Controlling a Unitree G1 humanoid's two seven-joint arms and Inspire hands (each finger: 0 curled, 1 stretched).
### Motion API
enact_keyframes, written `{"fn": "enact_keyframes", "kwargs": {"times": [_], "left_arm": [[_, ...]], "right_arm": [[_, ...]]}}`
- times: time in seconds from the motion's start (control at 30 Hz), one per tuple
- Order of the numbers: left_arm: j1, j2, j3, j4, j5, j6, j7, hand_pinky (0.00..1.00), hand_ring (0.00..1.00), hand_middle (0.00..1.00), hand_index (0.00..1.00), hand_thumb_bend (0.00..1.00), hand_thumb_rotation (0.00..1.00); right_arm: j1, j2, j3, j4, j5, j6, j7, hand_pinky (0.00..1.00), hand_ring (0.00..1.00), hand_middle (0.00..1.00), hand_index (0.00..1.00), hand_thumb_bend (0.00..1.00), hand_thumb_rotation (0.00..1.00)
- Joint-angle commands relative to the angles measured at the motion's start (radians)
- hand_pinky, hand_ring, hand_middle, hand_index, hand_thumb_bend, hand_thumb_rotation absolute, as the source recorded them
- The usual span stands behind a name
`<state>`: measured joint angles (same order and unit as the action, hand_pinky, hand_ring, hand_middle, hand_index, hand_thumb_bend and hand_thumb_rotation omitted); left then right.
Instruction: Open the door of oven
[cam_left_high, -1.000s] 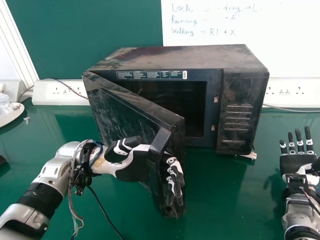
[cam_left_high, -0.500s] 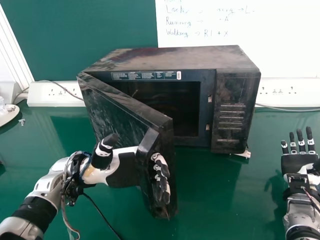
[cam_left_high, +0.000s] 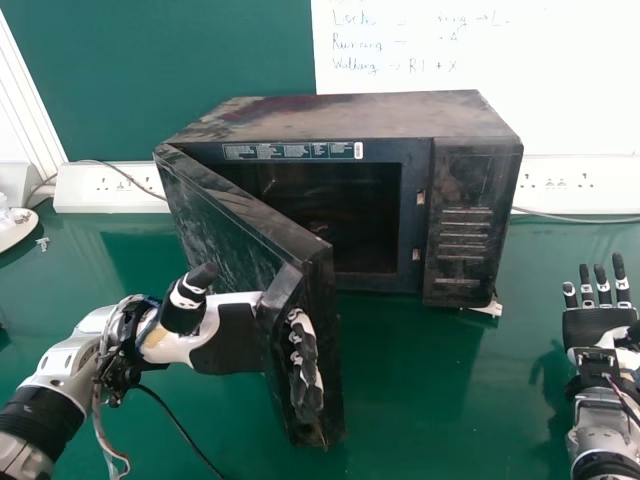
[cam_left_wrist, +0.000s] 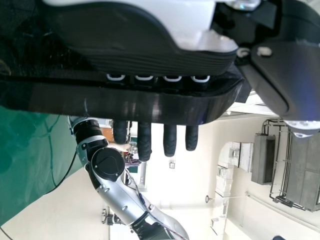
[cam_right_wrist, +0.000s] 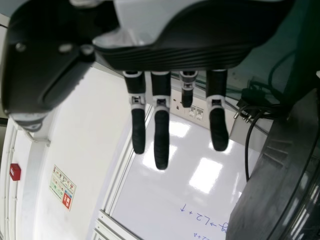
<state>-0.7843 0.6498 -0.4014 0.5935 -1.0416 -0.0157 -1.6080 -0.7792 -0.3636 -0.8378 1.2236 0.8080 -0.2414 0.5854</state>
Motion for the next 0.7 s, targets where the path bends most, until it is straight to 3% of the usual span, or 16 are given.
{"fn": "enact_keyframes", "kwargs": {"times": [0.0, 0.13, 0.2, 0.27, 0.33, 0.43, 0.47, 0.53, 0.57, 0.63, 0.67], "left_arm": [[-0.024, 0.039, 0.016, -0.034, -0.043, -0.018, -0.006, 0.14, 0.24, 0.34, 0.57, 0.89, 0.8], [-0.042, 0.081, -0.053, -0.087, -0.068, 0.022, -0.006, 0.13, 0.23, 0.34, 0.57, 0.89, 0.71], [-0.044, 0.112, -0.087, -0.114, -0.064, 0.049, -0.006, 0.17, 0.27, 0.36, 0.56, 0.97, 0.81], [-0.036, 0.121, -0.078, -0.124, -0.063, 0.01, -0.006, 0.23, 0.33, 0.42, 0.58, 1.0, 0.88], [-0.013, 0.102, -0.024, -0.128, -0.084, -0.047, -0.006, 0.22, 0.32, 0.42, 0.58, 1.0, 0.89], [0.018, 0.091, 0.053, -0.147, -0.111, -0.049, -0.006, 0.21, 0.29, 0.4, 0.52, 0.99, 0.74], [0.022, 0.099, 0.062, -0.157, -0.108, -0.045, -0.006, 0.21, 0.28, 0.39, 0.51, 0.99, 0.65], [0.041, 0.101, 0.089, -0.169, -0.128, 0.013, -0.006, 0.19, 0.26, 0.37, 0.47, 0.97, 0.55], [0.043, 0.107, 0.093, -0.176, -0.133, 0.017, -0.006, 0.18, 0.24, 0.37, 0.48, 0.98, 0.57], [0.037, 0.127, 0.091, -0.181, -0.128, -0.001, -0.006, 0.18, 0.24, 0.36, 0.55, 0.99, 0.73], [0.034, 0.137, 0.09, -0.181, -0.125, -0.009, -0.006, 0.18, 0.24, 0.35, 0.57, 1.0, 0.75]], "right_arm": [[-0.009, -0.006, -0.003, -0.008, -0.001, 0.009, 0.005, 0.54, 0.59, 0.71, 0.75, 1.0, 0.89], [-0.008, -0.006, -0.003, -0.009, -0.001, 0.01, 0.01, 0.54, 0.58, 0.71, 0.76, 1.0, 0.89], [-0.009, -0.006, -0.004, -0.009, -0.001, 0.011, 0.011, 0.56, 0.59, 0.72, 0.75, 1.0, 0.89], [-0.008, -0.006, -0.002, -0.008, -0.003, 0.009, 0.014, 0.56, 0.59, 0.72, 0.76, 1.0, 0.89], [-0.008, -0.006, -0.001, -0.008, -0.005, 0.005, 0.011, 0.56, 0.59, 0.72, 0.76, 1.0, 0.89], [-0.006, -0.008, -0.002, -0.009, -0.004, 0.007, 0.015, 0.57, 0.59, 0.72, 0.77, 1.0, 0.89], [-0.006, -0.011, -0.004, -0.008, -0.001, 0.012, 0.019, 0.57, 0.6, 0.72, 0.77, 1.0, 0.89], [-0.007, -0.014, -0.007, -0.005, 0.001, 0.018, 0.021, 0.56, 0.6, 0.71, 0.76, 1.0, 0.88], [-0.007, -0.016, -0.008, -0.003, 0.001, 0.019, 0.022, 0.55, 0.59, 0.71, 0.77, 1.0, 0.88], [-0.006, -0.017, -0.007, -0.004, -0.002, 0.015, 0.022, 0.54, 0.59, 0.71, 0.77, 1.0, 0.87], [-0.005, -0.018, -0.006, -0.003, -0.003, 0.013, 0.022, 0.54, 0.59, 0.71, 0.77, 1.0, 0.88]]}}
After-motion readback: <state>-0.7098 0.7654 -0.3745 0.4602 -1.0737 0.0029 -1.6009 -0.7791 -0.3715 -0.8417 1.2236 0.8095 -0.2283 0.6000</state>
